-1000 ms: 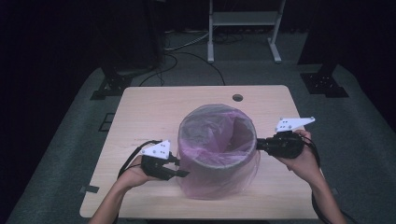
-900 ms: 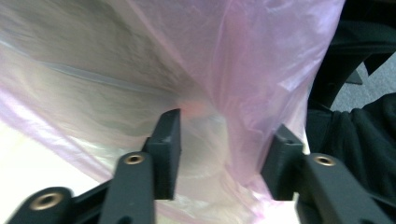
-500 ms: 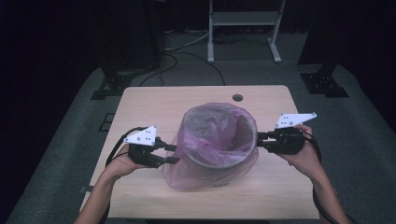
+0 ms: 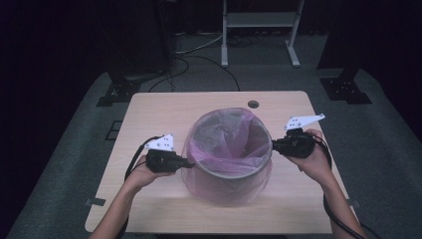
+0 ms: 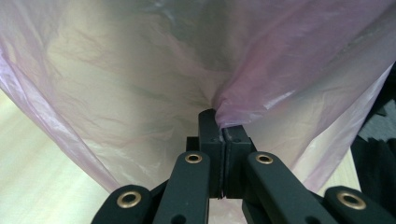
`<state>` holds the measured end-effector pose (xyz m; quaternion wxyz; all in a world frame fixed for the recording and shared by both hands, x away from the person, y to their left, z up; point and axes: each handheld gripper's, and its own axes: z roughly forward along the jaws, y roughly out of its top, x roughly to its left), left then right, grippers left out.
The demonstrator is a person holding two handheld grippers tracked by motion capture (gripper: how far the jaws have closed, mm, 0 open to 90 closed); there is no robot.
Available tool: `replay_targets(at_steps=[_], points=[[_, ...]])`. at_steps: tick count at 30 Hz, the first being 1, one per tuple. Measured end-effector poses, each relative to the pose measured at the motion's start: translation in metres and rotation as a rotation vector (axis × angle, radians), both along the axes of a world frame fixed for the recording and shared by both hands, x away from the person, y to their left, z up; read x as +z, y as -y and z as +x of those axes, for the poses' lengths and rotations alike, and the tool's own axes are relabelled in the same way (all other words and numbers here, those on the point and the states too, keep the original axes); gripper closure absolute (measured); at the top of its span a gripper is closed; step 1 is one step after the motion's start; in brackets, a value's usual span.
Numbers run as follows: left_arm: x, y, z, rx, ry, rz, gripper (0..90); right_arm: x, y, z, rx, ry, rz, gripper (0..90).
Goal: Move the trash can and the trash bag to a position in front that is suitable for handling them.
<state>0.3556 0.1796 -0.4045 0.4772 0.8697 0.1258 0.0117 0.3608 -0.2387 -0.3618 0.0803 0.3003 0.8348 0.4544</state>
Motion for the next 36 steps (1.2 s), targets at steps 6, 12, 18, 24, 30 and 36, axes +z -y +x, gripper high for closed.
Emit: replay_targets(at_steps=[6,12,18,24,30,36], points=[[-0.013,0.006,-0.009,-0.037,-0.021,0.023,89.5,-0.009,-0.002,0.002,0.004,-0.028,-0.014,90.0],[-0.019,0.011,-0.018,-0.073,-0.04,0.035,89.5,-0.012,-0.001,0.0,0.013,-0.038,-0.014,90.0],[-0.018,0.005,-0.021,-0.059,-0.05,0.042,68.5,-0.012,0.007,-0.007,0.008,-0.031,-0.004,79.7],[-0.001,-0.019,-0.022,-0.035,-0.012,0.012,51.5,-0.004,0.023,-0.026,0.009,-0.001,0.039,66.3],[0.015,-0.031,-0.016,-0.016,0.052,0.005,45.6,0.0,0.022,-0.049,0.064,0.02,0.06,58.1],[0.024,-0.038,-0.006,-0.078,0.028,-0.021,42.3,-0.006,0.006,-0.065,0.115,0.031,0.052,51.6]])
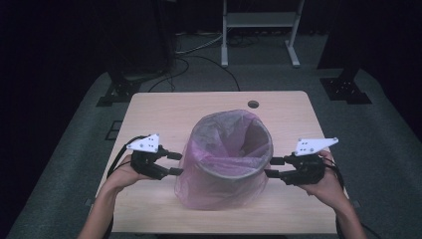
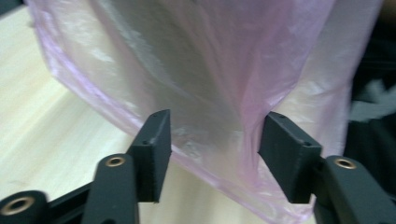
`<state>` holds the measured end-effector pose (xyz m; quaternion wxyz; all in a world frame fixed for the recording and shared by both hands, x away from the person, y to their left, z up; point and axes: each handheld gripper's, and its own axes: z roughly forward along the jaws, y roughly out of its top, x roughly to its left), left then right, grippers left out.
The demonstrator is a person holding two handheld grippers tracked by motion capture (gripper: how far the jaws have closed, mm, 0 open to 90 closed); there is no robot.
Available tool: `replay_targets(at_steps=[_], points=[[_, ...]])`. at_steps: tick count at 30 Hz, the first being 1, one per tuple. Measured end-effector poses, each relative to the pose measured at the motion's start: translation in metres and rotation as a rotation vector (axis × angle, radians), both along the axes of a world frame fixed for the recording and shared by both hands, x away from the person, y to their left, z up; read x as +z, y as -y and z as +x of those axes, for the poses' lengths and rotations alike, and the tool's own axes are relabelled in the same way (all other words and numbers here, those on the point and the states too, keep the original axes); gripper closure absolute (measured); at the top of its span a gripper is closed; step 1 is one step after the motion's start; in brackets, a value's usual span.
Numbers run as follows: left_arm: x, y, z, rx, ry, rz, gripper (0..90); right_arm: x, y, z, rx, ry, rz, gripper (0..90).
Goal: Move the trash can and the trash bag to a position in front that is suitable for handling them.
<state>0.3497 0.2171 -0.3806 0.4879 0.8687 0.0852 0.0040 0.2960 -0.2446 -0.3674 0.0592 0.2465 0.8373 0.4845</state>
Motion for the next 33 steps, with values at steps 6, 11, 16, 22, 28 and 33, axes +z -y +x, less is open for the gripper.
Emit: replay_targets(at_steps=[6,11,16,22,28,33], points=[[0.0,-0.011,-0.006,-0.072,-0.046,-0.009,35.6,-0.007,-0.012,0.0,-0.011,0.014,-0.021,51.0],[0.001,-0.02,-0.005,-0.036,-0.038,-0.005,34.6,-0.008,-0.015,0.006,-0.016,0.028,-0.027,50.8],[0.01,-0.022,0.005,-0.017,-0.014,-0.013,34.6,-0.006,-0.015,0.021,-0.002,0.052,-0.063,49.9],[0.026,-0.018,0.029,-0.018,0.024,-0.015,34.2,-0.002,-0.02,0.046,0.054,0.08,-0.103,47.5],[0.03,-0.007,0.068,-0.047,0.047,0.026,34.2,0.001,-0.027,0.072,0.114,0.082,-0.093,44.8],[0.031,0.002,0.081,-0.131,0.095,0.023,39.8,0.002,-0.03,0.085,0.147,0.078,-0.075,43.7]])
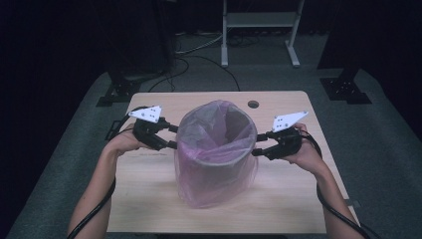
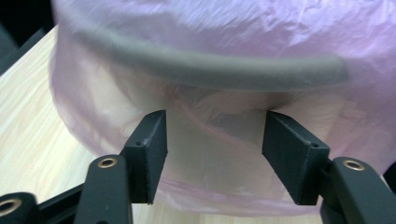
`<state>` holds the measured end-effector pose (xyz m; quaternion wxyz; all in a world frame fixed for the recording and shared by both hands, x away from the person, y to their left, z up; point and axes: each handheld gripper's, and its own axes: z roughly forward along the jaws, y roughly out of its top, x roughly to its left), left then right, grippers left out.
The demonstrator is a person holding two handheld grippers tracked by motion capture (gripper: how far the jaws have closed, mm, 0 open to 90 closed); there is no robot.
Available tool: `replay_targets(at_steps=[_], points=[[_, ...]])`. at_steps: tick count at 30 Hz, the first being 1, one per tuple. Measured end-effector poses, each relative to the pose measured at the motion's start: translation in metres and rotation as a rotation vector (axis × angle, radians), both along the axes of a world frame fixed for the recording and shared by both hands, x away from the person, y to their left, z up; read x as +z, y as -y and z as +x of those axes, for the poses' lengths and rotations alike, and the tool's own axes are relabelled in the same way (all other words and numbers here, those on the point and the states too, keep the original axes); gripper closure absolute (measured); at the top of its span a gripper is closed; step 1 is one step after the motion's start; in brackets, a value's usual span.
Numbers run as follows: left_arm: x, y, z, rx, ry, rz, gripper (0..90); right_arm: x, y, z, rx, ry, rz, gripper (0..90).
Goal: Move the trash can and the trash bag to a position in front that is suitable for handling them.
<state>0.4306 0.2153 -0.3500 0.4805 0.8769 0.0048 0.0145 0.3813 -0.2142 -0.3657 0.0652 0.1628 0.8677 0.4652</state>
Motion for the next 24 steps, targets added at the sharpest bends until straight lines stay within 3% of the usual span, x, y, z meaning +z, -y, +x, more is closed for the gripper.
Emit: replay_targets(at_steps=[5,7,10,12,16,24], points=[[0.0,0.003,-0.001,-0.037,0.039,0.023,53.7,0.001,0.002,0.005,0.013,-0.008,-0.016,43.6],[-0.001,0.004,-0.002,-0.037,0.046,0.035,65.0,0.002,0.002,0.005,0.017,-0.002,-0.029,43.6],[-0.004,0.008,-0.005,-0.028,0.018,0.048,82.9,0.003,0.004,0.004,0.017,-0.003,-0.047,43.8],[-0.007,0.012,-0.01,-0.026,-0.001,0.042,89.5,0.002,0.006,0.003,0.009,-0.004,-0.053,43.9],[-0.013,0.017,-0.022,-0.047,-0.005,0.02,90.0,0.0,0.013,-0.001,-0.009,-0.007,-0.048,44.8],[-0.027,0.03,-0.039,-0.074,-0.017,0.033,90.0,-0.005,0.018,-0.012,-0.003,-0.017,-0.036,46.2]])
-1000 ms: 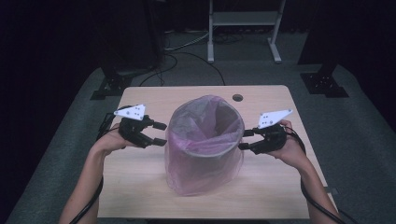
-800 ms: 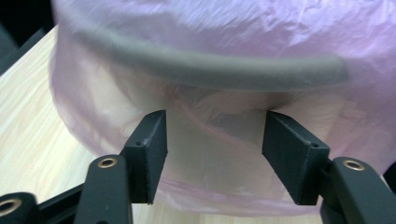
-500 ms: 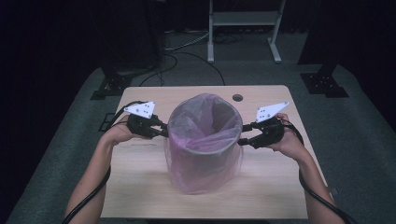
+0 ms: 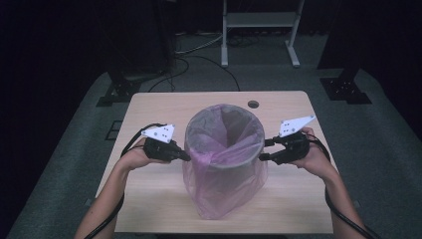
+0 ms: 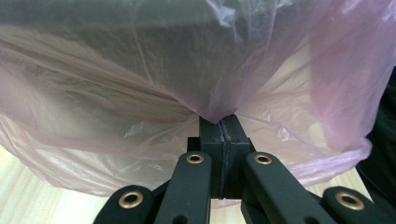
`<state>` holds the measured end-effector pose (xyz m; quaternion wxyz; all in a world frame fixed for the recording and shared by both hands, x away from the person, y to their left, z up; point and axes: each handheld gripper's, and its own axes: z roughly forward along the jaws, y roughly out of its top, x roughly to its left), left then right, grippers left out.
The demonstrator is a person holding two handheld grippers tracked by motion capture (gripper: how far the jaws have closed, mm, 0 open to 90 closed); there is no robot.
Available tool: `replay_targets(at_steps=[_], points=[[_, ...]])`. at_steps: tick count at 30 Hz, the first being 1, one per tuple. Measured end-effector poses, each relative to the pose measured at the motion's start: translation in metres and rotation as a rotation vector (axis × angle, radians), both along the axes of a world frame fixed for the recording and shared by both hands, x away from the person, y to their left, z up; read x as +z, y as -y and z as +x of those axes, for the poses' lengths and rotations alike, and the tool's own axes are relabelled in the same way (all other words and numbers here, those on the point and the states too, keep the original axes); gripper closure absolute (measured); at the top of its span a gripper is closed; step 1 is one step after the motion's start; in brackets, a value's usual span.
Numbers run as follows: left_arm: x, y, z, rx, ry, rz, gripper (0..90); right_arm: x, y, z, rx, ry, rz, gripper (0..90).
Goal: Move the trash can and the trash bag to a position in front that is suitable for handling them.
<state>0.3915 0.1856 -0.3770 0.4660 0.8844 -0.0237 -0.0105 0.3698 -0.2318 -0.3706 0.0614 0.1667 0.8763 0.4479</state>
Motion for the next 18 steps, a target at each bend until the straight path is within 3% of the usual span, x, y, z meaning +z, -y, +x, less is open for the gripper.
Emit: replay_targets(at_steps=[5,9,14,18], points=[[-0.015,-0.001,0.001,0.023,-0.031,-0.006,90.0,-0.007,-0.003,-0.001,-0.001,-0.016,-0.001,49.1],[-0.026,-0.004,0.002,0.051,-0.055,-0.018,90.0,-0.012,-0.005,-0.001,-0.011,-0.049,0.006,60.5],[-0.03,-0.007,0.003,0.081,-0.064,-0.01,90.0,-0.014,-0.01,-0.002,-0.038,-0.127,0.022,82.7],[-0.035,-0.009,0.004,0.116,-0.072,0.012,90.0,-0.016,-0.013,-0.004,-0.059,-0.14,0.024,90.0]])
